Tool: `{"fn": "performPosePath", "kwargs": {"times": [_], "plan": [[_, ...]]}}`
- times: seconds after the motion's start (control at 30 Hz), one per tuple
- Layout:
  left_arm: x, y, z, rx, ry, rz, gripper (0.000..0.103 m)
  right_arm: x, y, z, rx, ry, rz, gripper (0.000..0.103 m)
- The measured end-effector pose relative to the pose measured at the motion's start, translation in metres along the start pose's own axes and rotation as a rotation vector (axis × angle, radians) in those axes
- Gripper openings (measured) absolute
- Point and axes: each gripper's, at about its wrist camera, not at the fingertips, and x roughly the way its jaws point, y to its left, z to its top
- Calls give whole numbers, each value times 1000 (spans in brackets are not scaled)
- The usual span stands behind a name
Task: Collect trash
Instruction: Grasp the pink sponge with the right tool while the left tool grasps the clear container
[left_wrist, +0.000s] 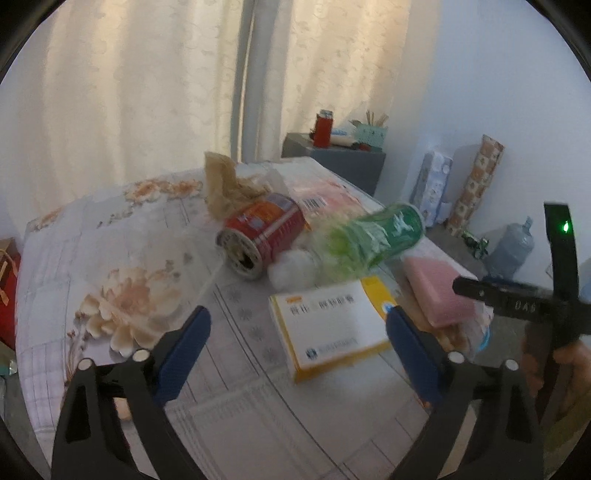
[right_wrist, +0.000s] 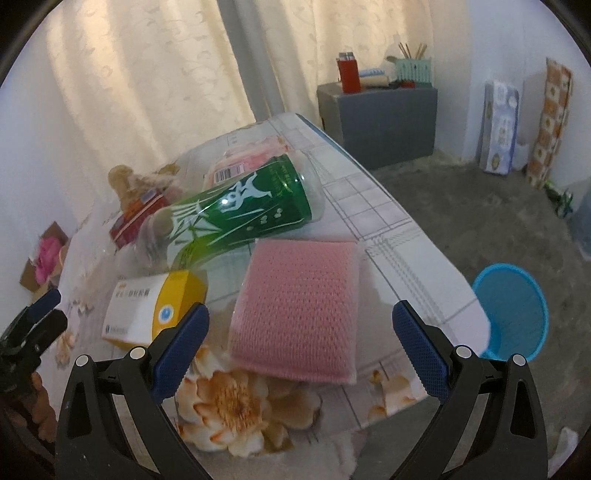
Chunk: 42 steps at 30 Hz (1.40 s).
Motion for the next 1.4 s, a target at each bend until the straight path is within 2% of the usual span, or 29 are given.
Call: {"fn": "performPosePath", "kwargs": {"times": [0.07,0.13,0.23,0.3,0.33,0.4,0.47,0.53,0.6,0.67,0.77,0.97,1.13,1.2,1.27,1.4], "plan": [[-3,9,5,-9,-19,41,85,5,-2,3,19,10,8,95],[-5,25,12,-37,-35,114,80,10,-6,6,37,22,18,95],[-2,67,21,-154,-1,242,71,12,-6,10,54,31,33,95],[3,98,22,-269,47,290,64,12,-5,11,54,32,38,95],[7,112,22,-327,78,293,64,12,-3,12,49,33,38,95],[17,139,20,-423,138,296,57,13,0,12,38,35,40,95],[27,155,19,-477,174,290,51,17,2,13,33,38,38,95],[36,167,16,-526,199,271,41,19,5,11,22,48,32,95],[41,168,13,-537,212,263,26,22,6,11,11,56,24,95],[43,169,11,-542,212,259,18,26,9,10,1,67,14,95],[41,166,10,-521,199,268,12,31,11,11,-10,76,-7,95],[20,169,3,-498,190,220,4,33,15,7,-12,93,-33,95],[6,161,-6,-376,243,165,4,29,18,-5,-27,108,-55,95],[1,157,-11,-342,265,159,5,28,17,-8,-24,111,-66,95],[-2,159,-16,-351,270,145,5,29,15,-9,-13,114,-77,95],[-8,164,-26,-418,262,120,17,29,16,-8,-8,107,-90,95]]}}
